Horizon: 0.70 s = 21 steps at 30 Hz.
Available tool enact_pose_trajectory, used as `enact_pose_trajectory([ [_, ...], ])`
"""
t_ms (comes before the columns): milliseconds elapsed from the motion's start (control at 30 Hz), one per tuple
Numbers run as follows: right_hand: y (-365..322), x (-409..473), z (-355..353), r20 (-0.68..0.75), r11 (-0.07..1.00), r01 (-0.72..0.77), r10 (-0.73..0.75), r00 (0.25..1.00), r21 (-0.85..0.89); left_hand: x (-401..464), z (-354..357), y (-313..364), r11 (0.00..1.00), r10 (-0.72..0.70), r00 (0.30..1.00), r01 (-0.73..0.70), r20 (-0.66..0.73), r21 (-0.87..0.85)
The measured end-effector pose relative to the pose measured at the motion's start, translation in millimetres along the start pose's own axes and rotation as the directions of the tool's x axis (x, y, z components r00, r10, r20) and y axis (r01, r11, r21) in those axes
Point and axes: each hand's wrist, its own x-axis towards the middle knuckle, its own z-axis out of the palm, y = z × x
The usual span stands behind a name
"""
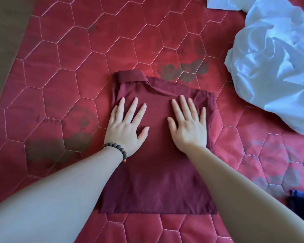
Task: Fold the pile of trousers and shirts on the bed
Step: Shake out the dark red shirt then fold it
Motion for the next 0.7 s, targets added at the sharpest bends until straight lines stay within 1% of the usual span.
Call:
enact_pose_trajectory([
  [67,20.6,-3.6,-2.0,0.01,0.996,-0.084,0.084,0.996,0.012,-0.4,0.4,-0.9,1.0,0.0,1.0,0.0,-0.003,-0.012],
  [200,42.5,-17.6,-7.4,0.043,0.986,-0.162,0.164,0.986,-0.037,-1.0,-4.1,-0.6,1.0,0.016,1.0,-0.016,0.011,-0.017],
  [267,35.0,-28.5,-13.3,-0.013,0.983,-0.184,0.184,0.983,-0.02,-1.7,-10.2,4.7,0.999,0.039,0.999,-0.039,0.002,0.016],
  [300,25.2,-36.2,-15.9,-0.064,0.989,-0.147,0.148,0.987,0.009,-4.1,-12.8,10.0,0.998,0.058,0.998,-0.058,-0.01,0.033],
  [367,-3.1,-59.4,-15.6,-0.134,0.997,0.023,-0.013,0.991,0.072,-18.5,-14.4,26.4,0.992,0.125,0.992,-0.125,-0.022,0.022],
  [400,-19.3,-74.4,-11.3,-0.134,0.989,0.119,-0.107,0.985,0.09,-31.0,-13.5,36.0,0.987,0.163,0.987,-0.163,-0.008,0.001],
  [433,-34.2,-90.4,-5.1,-0.103,0.977,0.187,-0.176,0.979,0.105,-46.3,-11.7,44.1,0.982,0.19,0.982,-0.19,0.018,-0.022],
  [467,-45.9,-106.0,1.3,-0.057,0.969,0.216,-0.211,0.976,0.118,-63.1,-9.3,48.7,0.979,0.201,0.979,-0.199,0.048,-0.041],
  [500,-52.0,-119.5,7.2,-0.013,0.97,0.209,-0.209,0.978,0.126,-79.3,-7.0,48.6,0.98,0.198,0.977,-0.194,0.077,-0.054],
  [567,-48.8,-135.7,13.9,0.043,0.981,0.151,-0.158,0.987,0.119,-103.2,-5.3,35.9,0.98,0.198,0.971,-0.191,0.132,-0.062],
  [700,-12.6,-151.9,11.7,0.086,0.989,0.128,-0.134,0.987,0.071,-117.2,-13.1,-0.3,0.958,0.287,0.933,-0.286,0.216,-0.04],
])
